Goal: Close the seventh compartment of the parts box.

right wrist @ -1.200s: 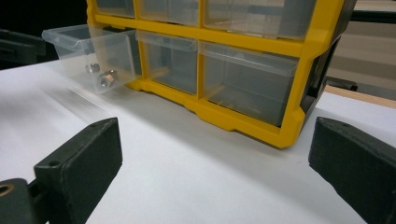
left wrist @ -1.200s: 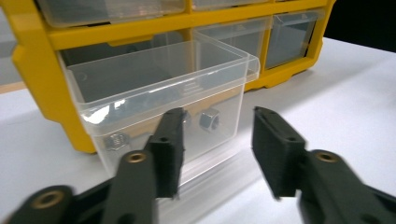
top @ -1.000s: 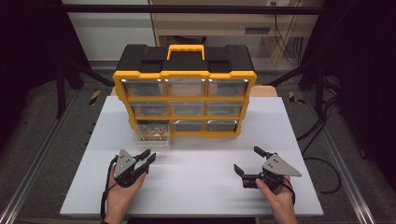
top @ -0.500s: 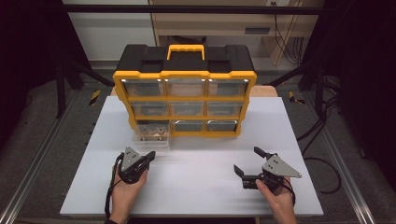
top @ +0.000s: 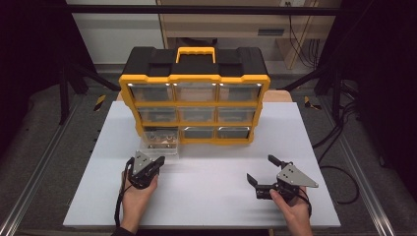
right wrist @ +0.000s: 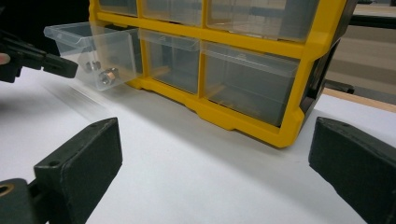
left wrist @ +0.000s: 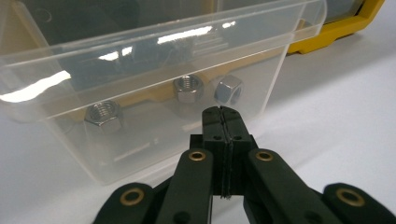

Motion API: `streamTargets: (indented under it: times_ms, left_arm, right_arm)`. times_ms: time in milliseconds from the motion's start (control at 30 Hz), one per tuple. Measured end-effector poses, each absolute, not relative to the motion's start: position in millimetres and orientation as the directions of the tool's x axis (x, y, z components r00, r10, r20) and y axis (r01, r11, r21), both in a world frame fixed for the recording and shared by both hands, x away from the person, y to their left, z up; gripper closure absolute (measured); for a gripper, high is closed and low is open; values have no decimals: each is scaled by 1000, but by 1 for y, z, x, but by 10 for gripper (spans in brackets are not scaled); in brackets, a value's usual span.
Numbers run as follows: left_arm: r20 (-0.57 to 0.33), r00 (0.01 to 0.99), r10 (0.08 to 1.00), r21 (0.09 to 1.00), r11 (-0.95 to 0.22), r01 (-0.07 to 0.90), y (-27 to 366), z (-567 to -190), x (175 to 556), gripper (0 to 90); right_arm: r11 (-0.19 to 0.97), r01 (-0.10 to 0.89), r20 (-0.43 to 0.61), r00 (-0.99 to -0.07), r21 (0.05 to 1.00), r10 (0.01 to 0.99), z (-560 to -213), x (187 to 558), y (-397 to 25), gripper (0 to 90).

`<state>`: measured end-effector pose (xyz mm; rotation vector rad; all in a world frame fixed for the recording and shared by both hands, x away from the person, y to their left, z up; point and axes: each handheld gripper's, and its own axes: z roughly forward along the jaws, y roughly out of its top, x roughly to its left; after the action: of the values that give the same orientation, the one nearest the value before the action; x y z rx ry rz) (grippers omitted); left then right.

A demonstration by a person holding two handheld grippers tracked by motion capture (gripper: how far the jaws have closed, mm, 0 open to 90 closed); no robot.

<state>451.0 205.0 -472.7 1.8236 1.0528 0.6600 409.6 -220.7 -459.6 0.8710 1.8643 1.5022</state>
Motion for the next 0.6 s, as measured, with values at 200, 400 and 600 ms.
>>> streamTargets:
  times_ms: [200, 400, 600]
  left_arm:
    - [28, 487, 873, 897, -237, 373, 203, -470, 449, 892]
    - [33, 485, 874, 892, -244, 380, 203, -470, 452, 892]
    - [34, 477, 878, 887, -247, 390, 203, -468, 462, 892]
  right_arm:
    - [152, 130, -41, -616, 980, 787, -460, 409, -221, 31]
    - [162, 131, -46, -621, 978, 783, -460, 410, -220, 32]
    - [156, 129, -43, -618, 979, 785, -460, 409, -220, 32]
